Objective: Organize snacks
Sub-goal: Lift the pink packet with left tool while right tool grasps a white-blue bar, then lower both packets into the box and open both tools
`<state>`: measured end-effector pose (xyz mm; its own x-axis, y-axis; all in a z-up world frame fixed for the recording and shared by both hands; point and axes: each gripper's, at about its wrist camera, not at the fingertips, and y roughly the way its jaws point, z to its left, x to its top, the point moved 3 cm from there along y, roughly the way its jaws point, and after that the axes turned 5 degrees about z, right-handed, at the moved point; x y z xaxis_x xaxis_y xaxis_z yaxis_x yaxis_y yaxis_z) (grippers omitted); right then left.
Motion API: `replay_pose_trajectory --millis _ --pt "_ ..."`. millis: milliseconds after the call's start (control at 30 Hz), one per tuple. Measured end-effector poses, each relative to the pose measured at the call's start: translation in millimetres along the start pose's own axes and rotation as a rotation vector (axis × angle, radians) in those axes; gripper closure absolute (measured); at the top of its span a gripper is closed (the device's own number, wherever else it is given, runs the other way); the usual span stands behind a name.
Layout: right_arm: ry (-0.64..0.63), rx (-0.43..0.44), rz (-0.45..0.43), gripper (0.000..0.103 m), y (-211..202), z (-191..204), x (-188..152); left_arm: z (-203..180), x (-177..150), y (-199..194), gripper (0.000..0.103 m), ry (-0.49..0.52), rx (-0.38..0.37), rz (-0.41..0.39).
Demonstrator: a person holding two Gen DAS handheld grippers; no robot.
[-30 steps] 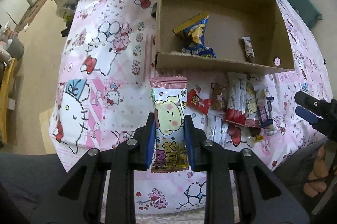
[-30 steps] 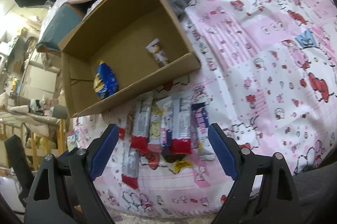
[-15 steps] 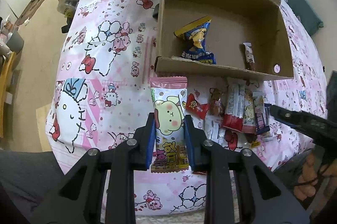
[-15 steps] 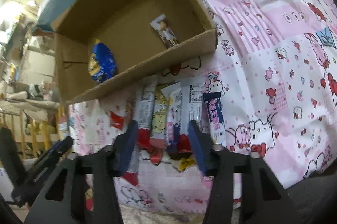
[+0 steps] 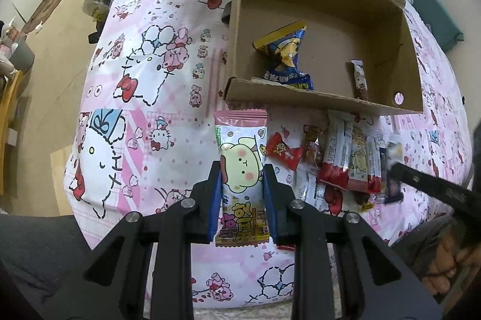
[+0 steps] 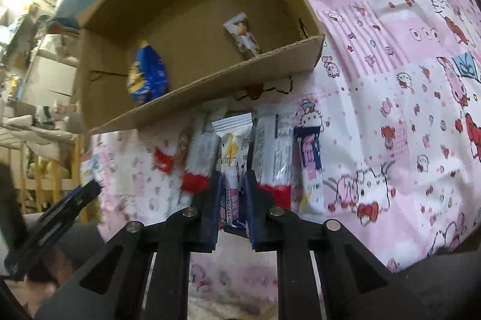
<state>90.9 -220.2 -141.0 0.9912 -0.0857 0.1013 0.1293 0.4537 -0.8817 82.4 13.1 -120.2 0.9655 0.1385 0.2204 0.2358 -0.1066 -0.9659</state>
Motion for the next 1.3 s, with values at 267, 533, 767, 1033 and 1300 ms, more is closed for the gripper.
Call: replay_pose_trajectory --millis 267,533,767,1033,1300 --pt "-0.032 0.164 -0.088 0.088 -33.3 13.4 -10.1 -7.7 -1.1 -20.7 0.081 0.025 0.006 -0.090" --pt "-0.088 0.221 -0.228 0.088 -68.6 24.0 26.0 -9.6 38.9 -62.0 0.081 0.009 -0.016 -0.209" --pt "-0.076 0.225 -0.323 0.088 -77.6 22.5 69.0 -27.7 82.5 -70.0 0.081 0.052 -0.005 -0.251" --pt "-0.040 0.148 -0.313 0.088 -58.5 12.0 105.4 -47.4 122.8 -54.1 0.081 0.103 0.046 -0.282" --pt "-0.023 0.135 -0.254 0.088 -30.7 1.3 113.2 -51.1 132.6 -18.8 0.081 0.113 0.044 -0.263"
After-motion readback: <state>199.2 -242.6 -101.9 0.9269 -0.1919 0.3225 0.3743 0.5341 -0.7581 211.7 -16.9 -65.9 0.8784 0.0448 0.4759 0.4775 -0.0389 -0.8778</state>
